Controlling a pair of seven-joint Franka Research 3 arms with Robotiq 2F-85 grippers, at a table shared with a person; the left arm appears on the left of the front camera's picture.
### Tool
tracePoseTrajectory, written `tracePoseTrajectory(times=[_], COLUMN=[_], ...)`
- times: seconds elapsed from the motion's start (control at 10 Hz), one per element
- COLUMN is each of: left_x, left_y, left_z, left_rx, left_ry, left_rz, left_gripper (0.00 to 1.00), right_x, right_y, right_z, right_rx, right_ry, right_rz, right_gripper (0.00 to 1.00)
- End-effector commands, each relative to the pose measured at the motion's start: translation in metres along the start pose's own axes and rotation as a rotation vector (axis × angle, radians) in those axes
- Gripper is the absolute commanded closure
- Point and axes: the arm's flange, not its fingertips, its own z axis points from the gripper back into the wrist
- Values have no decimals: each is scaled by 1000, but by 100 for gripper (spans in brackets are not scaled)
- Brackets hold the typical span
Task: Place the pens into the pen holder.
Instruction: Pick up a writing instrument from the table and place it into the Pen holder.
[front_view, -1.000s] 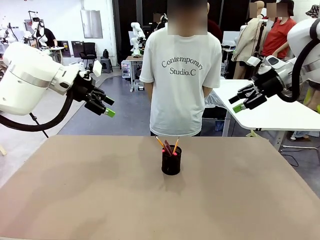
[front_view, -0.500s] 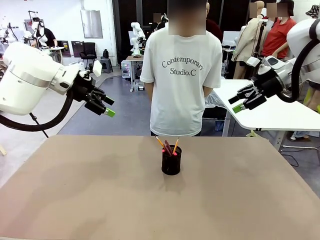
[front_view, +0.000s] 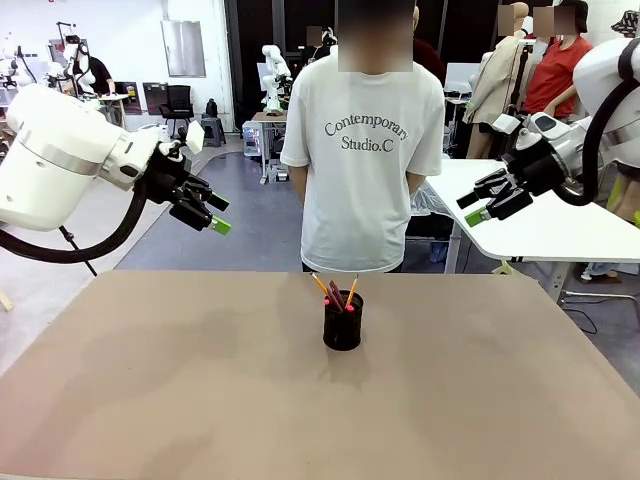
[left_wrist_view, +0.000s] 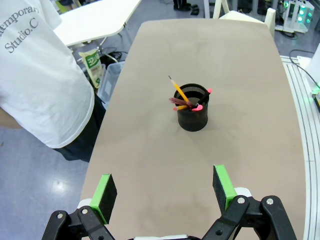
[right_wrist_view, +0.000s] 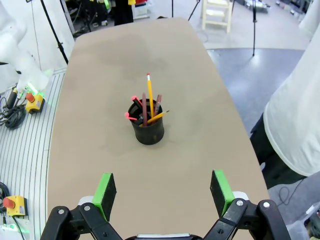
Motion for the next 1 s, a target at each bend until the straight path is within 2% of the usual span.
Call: tracePoseTrajectory(times=[0.0,0.9], left_x=[0,0], left_y=[-1,-1], left_z=[2,2], left_rx=[-4,-4], left_ry=[6,6], left_rz=[8,8], left_gripper=[0,0], right_x=[1,1], right_y=[1,1], right_z=[-1,-1], right_rx=[3,3], right_ry=[0,0], right_rz=[1,1], right_gripper=[0,0])
